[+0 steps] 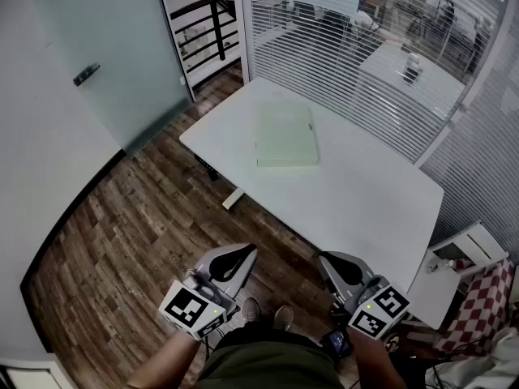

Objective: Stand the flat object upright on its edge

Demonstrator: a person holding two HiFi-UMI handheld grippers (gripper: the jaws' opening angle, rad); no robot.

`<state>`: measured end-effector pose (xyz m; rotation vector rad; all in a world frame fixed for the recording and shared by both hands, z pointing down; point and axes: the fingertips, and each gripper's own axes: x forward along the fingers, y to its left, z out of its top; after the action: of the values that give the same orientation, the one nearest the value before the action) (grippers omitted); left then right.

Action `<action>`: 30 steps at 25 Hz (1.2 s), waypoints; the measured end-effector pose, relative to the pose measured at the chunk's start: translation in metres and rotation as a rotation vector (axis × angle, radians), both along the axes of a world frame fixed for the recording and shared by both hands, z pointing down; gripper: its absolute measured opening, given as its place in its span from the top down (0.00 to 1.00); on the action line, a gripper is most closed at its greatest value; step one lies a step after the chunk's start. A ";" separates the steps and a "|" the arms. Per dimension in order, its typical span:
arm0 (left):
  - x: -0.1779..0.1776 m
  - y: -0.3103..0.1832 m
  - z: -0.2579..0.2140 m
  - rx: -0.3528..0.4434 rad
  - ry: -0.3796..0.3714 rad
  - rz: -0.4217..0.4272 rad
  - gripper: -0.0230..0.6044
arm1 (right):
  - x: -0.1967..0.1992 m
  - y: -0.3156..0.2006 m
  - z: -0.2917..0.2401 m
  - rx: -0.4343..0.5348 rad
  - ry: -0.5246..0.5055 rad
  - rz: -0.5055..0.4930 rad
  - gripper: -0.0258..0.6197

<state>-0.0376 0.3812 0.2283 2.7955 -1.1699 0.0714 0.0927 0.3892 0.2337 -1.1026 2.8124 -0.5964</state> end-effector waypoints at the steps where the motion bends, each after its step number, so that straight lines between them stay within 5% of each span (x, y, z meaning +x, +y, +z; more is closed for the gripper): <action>1: 0.001 0.000 0.000 0.005 0.000 0.000 0.96 | 0.001 0.000 0.000 0.005 0.000 -0.002 0.94; 30: 0.019 0.018 0.016 -0.015 -0.019 -0.048 0.96 | 0.026 0.005 0.033 -0.084 -0.015 -0.022 0.94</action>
<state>-0.0185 0.3988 0.2445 2.7580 -1.2349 0.1031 0.1189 0.3940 0.2665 -1.0770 2.8140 -0.7284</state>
